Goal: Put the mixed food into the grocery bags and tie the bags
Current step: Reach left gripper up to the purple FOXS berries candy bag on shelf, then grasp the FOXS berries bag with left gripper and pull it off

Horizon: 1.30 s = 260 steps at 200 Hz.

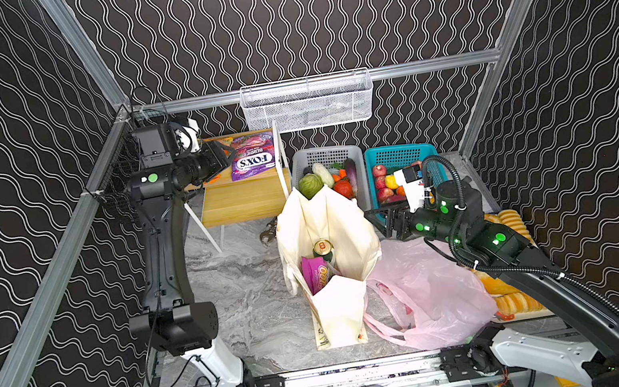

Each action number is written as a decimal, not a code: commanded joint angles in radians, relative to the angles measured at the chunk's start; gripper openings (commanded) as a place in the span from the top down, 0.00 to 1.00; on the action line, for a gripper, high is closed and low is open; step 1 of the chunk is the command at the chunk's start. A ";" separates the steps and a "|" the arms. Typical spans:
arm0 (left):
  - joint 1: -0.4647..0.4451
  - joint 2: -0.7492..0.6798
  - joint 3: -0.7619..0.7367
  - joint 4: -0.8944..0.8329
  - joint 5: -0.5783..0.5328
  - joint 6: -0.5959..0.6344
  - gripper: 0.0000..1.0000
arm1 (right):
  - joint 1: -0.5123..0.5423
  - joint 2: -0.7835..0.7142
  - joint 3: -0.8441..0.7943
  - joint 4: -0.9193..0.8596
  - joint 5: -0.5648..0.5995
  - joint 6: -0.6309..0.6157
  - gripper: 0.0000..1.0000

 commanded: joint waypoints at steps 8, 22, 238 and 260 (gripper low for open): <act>0.003 0.003 -0.033 0.097 0.030 -0.041 0.48 | 0.002 0.004 0.008 0.023 -0.010 0.015 0.25; -0.001 0.016 -0.030 0.091 0.007 -0.035 0.49 | 0.001 0.009 0.011 0.020 -0.016 0.018 0.25; -0.124 0.109 0.014 -0.043 -0.261 0.098 0.49 | 0.002 0.032 0.018 0.026 -0.029 0.045 0.24; -0.125 0.065 -0.066 -0.004 -0.232 0.114 0.65 | 0.002 0.031 0.015 0.026 -0.028 0.049 0.24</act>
